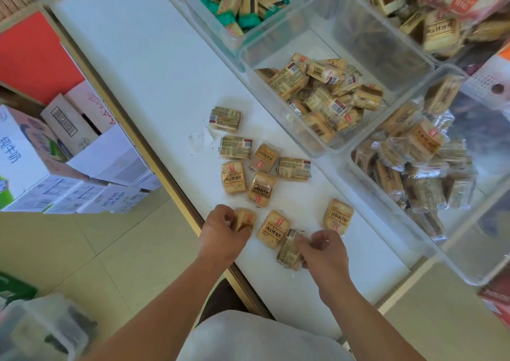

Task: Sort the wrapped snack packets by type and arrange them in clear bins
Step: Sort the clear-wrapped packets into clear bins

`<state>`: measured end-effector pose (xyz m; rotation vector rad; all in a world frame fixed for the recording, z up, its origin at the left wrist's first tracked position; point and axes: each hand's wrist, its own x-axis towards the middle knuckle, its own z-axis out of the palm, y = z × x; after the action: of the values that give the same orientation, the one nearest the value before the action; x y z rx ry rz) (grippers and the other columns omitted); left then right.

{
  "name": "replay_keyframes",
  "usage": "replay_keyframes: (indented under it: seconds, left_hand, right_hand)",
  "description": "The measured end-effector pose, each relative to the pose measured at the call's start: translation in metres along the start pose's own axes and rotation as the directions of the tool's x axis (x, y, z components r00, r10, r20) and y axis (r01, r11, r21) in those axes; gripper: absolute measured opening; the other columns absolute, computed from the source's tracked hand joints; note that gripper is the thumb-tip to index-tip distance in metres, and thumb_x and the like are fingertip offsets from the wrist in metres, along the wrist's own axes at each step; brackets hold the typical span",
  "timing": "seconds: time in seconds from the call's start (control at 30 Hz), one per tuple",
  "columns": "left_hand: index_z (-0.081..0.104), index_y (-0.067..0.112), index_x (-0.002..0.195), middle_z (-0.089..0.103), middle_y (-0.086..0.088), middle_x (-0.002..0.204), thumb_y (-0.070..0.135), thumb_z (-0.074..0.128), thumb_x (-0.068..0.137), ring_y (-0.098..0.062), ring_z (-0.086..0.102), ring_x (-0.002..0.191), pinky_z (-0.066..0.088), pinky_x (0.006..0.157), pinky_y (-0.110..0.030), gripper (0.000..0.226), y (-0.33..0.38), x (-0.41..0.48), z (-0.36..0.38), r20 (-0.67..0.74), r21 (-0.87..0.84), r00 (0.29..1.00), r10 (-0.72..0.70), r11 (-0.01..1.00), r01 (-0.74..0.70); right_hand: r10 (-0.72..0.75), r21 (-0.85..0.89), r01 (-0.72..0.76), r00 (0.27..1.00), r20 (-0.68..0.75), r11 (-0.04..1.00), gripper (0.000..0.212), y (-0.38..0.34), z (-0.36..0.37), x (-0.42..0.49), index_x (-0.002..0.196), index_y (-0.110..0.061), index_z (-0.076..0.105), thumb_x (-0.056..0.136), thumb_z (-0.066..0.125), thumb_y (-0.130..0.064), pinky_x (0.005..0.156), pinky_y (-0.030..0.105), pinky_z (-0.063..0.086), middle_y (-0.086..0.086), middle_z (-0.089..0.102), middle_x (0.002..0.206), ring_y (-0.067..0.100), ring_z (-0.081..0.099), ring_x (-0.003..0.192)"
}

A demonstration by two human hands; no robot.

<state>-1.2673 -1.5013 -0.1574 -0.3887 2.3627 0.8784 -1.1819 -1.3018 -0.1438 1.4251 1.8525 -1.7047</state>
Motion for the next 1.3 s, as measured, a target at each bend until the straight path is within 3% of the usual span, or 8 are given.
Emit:
replay_keyframes:
  seconds: [0.17,0.3,0.37,0.47,0.7,0.87,1.07,1.3]
  left_hand:
    - [0.063,0.035,0.106,0.070,0.015,0.095,0.033,0.084,0.083,-0.005,0.067,0.088,0.056,0.074,-0.020,0.032,0.026,-0.024,0.011,0.065,-0.342,0.994,0.090,0.938,-0.062]
    - [0.065,0.039,0.104,0.061,0.021,0.110,0.044,0.084,0.079,0.000,0.059,0.101,0.051,0.087,-0.020,0.032,0.027,-0.030,0.035,0.142,-0.100,0.967,0.211,0.975,-0.198]
    - [0.065,0.036,0.113,0.051,0.019,0.127,0.055,0.081,0.076,-0.005,0.047,0.120,0.045,0.101,-0.027,0.045,0.021,-0.027,0.042,0.066,0.069,0.963,0.261,0.962,-0.265]
    - [0.051,0.035,0.136,0.048,0.016,0.137,0.061,0.079,0.076,-0.011,0.042,0.129,0.044,0.108,-0.035,0.071,0.025,-0.029,0.044,0.093,0.034,0.979,0.184,0.982,-0.188]
    - [0.051,0.027,0.141,0.055,0.013,0.121,0.069,0.083,0.063,-0.010,0.056,0.115,0.053,0.097,-0.033,0.094,0.032,-0.022,0.048,0.179,0.019,0.984,0.004,1.000,-0.008]
    - [0.059,0.034,0.117,0.061,0.009,0.111,0.069,0.089,0.047,-0.010,0.066,0.095,0.062,0.081,-0.034,0.084,0.030,-0.018,0.054,0.254,-0.024,0.967,-0.017,0.999,0.024]
    - [0.061,0.033,0.109,0.068,0.007,0.105,0.041,0.095,0.066,-0.011,0.067,0.093,0.053,0.073,-0.023,0.055,0.035,-0.028,0.029,0.234,-0.258,0.970,-0.064,0.958,0.125]
    - [0.063,0.030,0.109,0.071,0.010,0.102,0.040,0.094,0.070,-0.007,0.069,0.089,0.053,0.072,-0.023,0.051,0.049,-0.033,-0.002,0.124,-0.366,0.990,-0.062,0.925,0.104]
  right_hand:
    - [-0.334,-0.189,0.309,0.935,-0.122,0.932,0.035,-0.029,-0.045,0.000,0.109,-0.028,0.057,0.084,0.082,-0.023,0.066,0.015,0.049,-0.012,0.068,0.098,0.000,0.065,0.083]
    - [-0.583,-0.493,0.463,0.804,-0.116,0.737,0.027,-0.034,-0.056,0.013,0.109,-0.023,0.064,0.086,0.079,-0.026,0.073,0.041,0.056,-0.007,0.064,0.104,0.019,0.062,0.093]
    - [-0.732,-0.615,0.533,0.672,-0.109,0.581,0.022,-0.037,-0.053,0.016,0.101,-0.020,0.065,0.084,0.079,-0.022,0.064,0.040,0.055,-0.004,0.061,0.100,0.023,0.059,0.092]
    - [-0.875,-0.762,0.563,0.484,-0.010,0.320,0.023,-0.032,-0.050,0.026,0.093,-0.015,0.067,0.078,0.084,-0.019,0.065,0.038,0.051,0.001,0.060,0.094,0.025,0.055,0.086]
    - [-0.750,-0.604,0.584,0.660,-0.036,0.543,0.049,-0.008,-0.062,0.042,0.120,-0.015,0.068,0.078,0.087,-0.029,0.089,0.038,0.053,0.000,0.057,0.127,0.026,0.052,0.118]
    - [-0.173,-0.236,0.145,0.979,-0.104,0.961,0.109,-0.007,-0.069,0.053,0.159,-0.030,0.026,0.072,0.089,-0.047,0.109,0.049,0.044,-0.005,0.036,0.158,0.023,0.037,0.145]
    - [-0.256,-0.316,0.243,0.967,0.001,0.917,0.101,-0.020,-0.052,0.061,0.159,-0.032,0.028,0.077,0.088,-0.036,0.098,0.038,0.044,-0.002,0.036,0.148,0.019,0.044,0.131]
    - [-0.371,-0.650,0.436,0.896,0.245,0.623,0.088,-0.011,-0.028,0.050,0.160,-0.028,0.018,0.091,0.070,-0.041,0.092,0.036,0.051,-0.005,0.039,0.141,0.019,0.047,0.128]
